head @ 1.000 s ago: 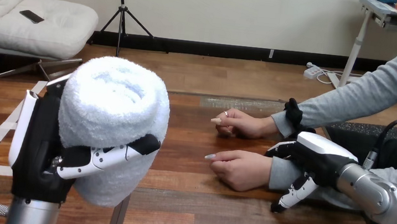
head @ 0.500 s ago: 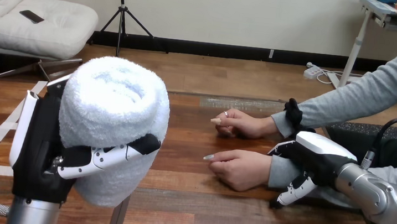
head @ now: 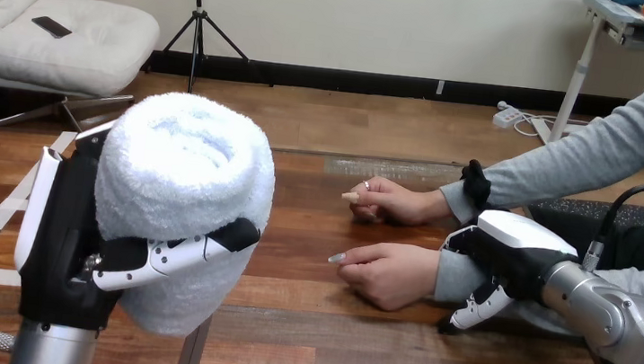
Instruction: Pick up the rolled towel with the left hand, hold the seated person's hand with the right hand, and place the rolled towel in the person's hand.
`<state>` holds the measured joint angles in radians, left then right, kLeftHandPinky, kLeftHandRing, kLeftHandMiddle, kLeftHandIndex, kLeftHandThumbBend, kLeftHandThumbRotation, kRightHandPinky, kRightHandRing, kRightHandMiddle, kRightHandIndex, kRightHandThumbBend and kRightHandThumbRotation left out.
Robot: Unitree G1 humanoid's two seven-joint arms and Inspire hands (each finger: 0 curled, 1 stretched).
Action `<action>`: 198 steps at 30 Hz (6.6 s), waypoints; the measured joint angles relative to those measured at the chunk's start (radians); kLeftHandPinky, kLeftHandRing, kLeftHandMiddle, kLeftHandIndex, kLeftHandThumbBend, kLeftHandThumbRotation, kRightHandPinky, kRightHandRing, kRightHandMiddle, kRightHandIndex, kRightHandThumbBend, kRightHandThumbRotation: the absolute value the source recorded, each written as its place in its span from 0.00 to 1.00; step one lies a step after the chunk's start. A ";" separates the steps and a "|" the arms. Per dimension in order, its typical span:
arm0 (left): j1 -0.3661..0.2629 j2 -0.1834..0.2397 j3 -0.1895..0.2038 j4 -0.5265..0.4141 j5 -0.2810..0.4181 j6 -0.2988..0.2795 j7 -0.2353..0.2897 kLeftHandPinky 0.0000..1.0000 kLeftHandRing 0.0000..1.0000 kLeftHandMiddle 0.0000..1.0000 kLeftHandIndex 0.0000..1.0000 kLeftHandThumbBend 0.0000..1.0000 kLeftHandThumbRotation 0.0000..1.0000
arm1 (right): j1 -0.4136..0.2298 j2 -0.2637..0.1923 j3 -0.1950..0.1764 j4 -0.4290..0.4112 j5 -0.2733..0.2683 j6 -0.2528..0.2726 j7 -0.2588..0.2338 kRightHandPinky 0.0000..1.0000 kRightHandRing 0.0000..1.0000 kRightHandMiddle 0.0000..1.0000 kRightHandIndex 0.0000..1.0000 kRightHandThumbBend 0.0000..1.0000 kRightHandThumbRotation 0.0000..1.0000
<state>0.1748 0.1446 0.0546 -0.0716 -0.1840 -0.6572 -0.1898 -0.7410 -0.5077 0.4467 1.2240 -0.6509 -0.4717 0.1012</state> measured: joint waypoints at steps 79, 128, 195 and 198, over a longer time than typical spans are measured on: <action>0.000 -0.001 0.004 0.000 0.001 0.000 -0.010 0.21 0.27 0.33 0.37 0.58 0.00 | 0.028 -0.010 -0.060 0.026 0.107 -0.119 -0.019 0.30 0.34 0.40 0.42 0.44 0.38; 0.000 -0.004 0.004 0.002 0.004 0.000 -0.006 0.22 0.27 0.33 0.37 0.60 0.00 | 0.053 -0.044 -0.106 -0.027 0.193 -0.204 0.037 0.22 0.26 0.33 0.37 0.44 0.28; -0.494 -0.076 0.047 0.808 0.081 -0.107 0.135 0.28 0.32 0.37 0.40 0.60 0.00 | 0.064 -0.047 -0.105 -0.047 0.194 -0.264 0.138 0.21 0.25 0.32 0.34 0.46 0.35; -0.514 -0.076 0.047 0.838 0.081 -0.109 0.136 0.28 0.32 0.37 0.40 0.60 0.00 | 0.064 -0.047 -0.105 -0.048 0.194 -0.265 0.145 0.21 0.26 0.32 0.34 0.46 0.35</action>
<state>-0.3389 0.0688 0.1021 0.7667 -0.1029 -0.7667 -0.0539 -0.6774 -0.5545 0.3418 1.1764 -0.4572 -0.7369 0.2465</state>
